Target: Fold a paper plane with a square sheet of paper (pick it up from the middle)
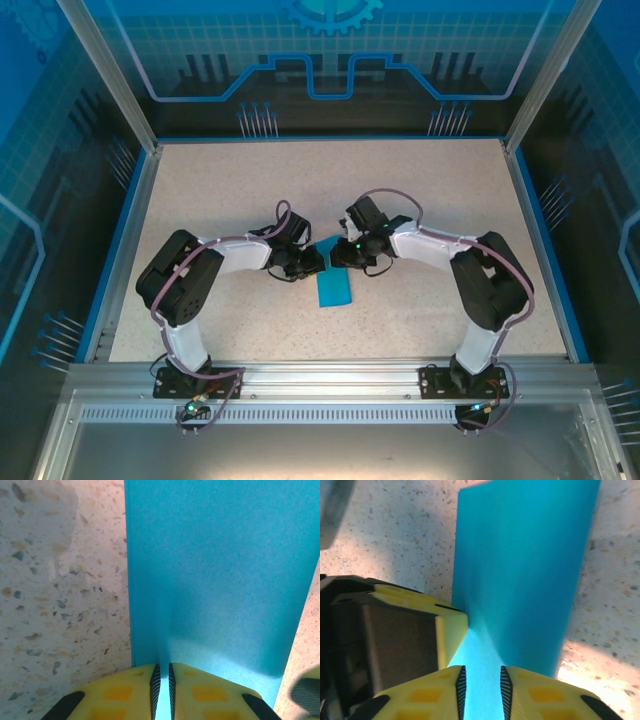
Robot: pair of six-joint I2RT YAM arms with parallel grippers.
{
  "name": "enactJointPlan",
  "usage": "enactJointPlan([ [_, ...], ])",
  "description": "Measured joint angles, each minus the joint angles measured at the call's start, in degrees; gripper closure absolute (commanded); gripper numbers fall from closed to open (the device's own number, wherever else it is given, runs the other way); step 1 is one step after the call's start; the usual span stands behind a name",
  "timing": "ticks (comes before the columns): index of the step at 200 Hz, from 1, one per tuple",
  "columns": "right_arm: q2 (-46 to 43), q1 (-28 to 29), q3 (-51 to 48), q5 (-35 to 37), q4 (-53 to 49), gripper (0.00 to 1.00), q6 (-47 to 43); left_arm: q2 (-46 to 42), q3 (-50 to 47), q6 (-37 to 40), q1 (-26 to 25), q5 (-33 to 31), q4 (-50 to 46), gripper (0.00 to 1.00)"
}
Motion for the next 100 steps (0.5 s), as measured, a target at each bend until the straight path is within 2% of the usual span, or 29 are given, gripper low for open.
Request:
enactJointPlan([
  [39,3.69,-0.81,-0.72,-0.5,1.2,0.78,0.02,0.22,0.55,0.02,0.0,-0.22,-0.9,0.86],
  [100,4.85,-3.23,-3.1,-3.58,4.22,0.81,0.07,0.61,1.18,0.15,0.0,-0.39,-1.9,0.86],
])
